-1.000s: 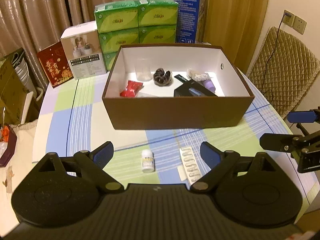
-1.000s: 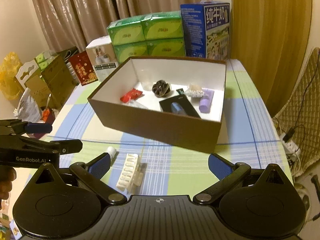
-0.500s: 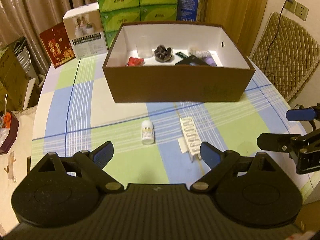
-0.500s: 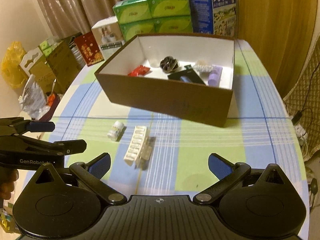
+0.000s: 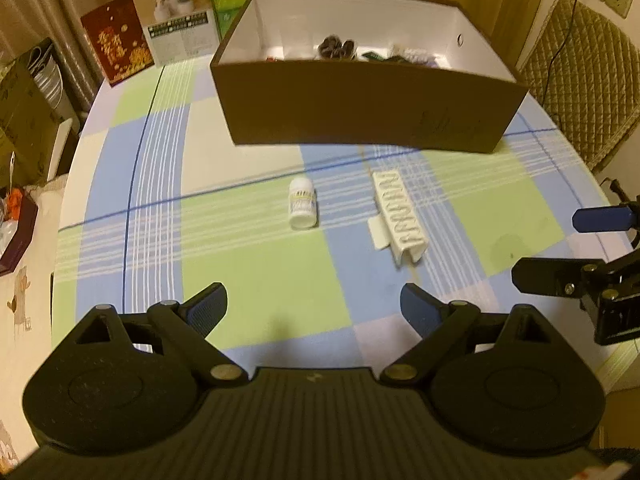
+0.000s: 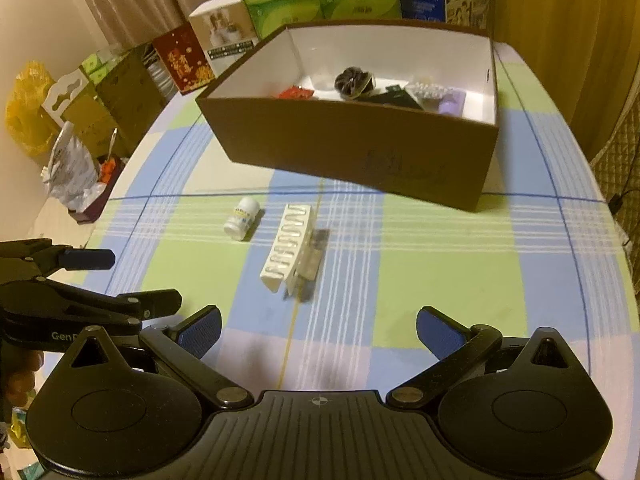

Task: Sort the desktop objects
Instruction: 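Move the right tool to the white zigzag holder while the left tool moves to the pill bottle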

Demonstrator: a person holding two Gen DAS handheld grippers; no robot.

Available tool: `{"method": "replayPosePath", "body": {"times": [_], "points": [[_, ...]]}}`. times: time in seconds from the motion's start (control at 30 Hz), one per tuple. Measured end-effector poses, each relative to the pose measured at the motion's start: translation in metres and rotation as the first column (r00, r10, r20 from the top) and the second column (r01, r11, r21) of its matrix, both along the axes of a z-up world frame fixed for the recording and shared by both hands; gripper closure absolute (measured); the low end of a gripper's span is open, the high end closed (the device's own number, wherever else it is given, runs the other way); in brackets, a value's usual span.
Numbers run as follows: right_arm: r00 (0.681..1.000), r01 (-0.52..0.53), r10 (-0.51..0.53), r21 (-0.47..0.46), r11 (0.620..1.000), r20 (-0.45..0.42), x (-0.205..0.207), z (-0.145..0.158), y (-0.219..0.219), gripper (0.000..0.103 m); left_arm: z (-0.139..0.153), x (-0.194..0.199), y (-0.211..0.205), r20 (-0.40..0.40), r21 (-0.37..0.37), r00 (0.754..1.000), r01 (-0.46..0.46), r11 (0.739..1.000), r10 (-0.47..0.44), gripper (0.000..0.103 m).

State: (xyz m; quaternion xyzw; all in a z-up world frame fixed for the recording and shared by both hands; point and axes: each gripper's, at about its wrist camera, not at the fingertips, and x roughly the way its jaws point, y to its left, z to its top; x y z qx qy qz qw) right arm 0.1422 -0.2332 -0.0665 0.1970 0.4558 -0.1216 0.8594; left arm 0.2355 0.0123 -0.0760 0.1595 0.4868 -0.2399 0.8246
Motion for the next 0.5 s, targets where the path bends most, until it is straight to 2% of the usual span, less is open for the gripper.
{"method": "replayPosePath", "body": {"times": [0.5], "points": [[0.998, 0.005, -0.001, 0.058, 0.998, -0.063, 0.015, -0.034, 0.012, 0.002, -0.036, 0.005, 0.016, -0.067, 0.05, 0.997, -0.039, 0.998, 0.042, 0.012]]}}
